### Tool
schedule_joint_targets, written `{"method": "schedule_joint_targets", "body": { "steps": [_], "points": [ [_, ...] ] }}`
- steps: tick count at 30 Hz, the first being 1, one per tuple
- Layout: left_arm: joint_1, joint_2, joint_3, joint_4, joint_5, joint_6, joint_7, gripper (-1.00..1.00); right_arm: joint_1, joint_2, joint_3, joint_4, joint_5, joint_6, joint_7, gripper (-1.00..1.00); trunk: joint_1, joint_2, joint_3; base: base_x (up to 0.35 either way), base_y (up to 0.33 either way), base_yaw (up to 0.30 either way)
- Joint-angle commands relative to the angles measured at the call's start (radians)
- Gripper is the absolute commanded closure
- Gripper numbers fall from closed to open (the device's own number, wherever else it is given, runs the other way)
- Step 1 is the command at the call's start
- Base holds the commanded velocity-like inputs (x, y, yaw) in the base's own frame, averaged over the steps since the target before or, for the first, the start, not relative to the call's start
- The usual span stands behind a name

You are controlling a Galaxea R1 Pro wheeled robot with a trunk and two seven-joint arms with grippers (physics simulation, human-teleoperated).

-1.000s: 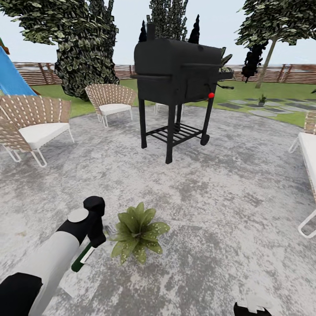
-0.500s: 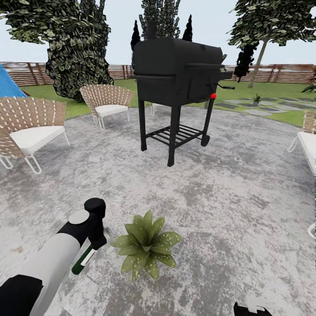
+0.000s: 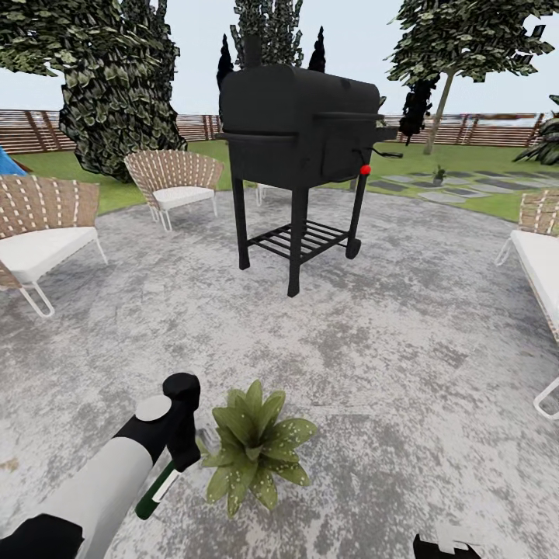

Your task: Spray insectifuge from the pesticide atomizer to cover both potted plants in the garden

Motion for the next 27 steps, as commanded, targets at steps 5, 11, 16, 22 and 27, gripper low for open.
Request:
{"method": "schedule_joint_targets", "body": {
  "steps": [5, 11, 16, 22, 27],
  "points": [
    [0.006, 0.008, 0.002, 0.006, 0.004, 0.012, 0.004, 1.0, -0.001, 0.0, -0.007, 0.002, 0.011, -0.003, -0.004, -1.0, 0.0, 0.0, -0.001, 0.0, 0.0, 0.0],
    [0.038, 0.004, 0.051, 0.005, 0.033, 0.015, 0.096, 1.0, -0.001, 0.0, -0.007, 0.003, 0.013, -0.004, -0.001, -1.0, 0.0, 0.0, -0.001, 0.0, 0.0, 0.0],
    [0.06, 0.003, 0.068, 0.022, 0.079, 0.014, 0.144, 1.0, -0.001, -0.003, -0.007, 0.004, 0.016, -0.005, -0.001, -1.0, 0.0, 0.0, -0.001, 0.0, 0.0, 0.0],
    [0.154, 0.012, 0.07, 0.026, 0.103, 0.005, 0.211, 1.0, -0.001, -0.003, -0.006, 0.005, 0.016, -0.005, -0.001, -1.0, 0.0, 0.0, -0.001, 0.0, 0.0, 0.0],
    [0.164, -0.014, 0.068, 0.008, 0.199, 0.003, 0.243, 1.0, -0.001, -0.003, -0.006, 0.005, 0.016, -0.005, -0.001, -1.0, 0.0, 0.0, -0.001, 0.0, 0.0, 0.0]
  ]
}}
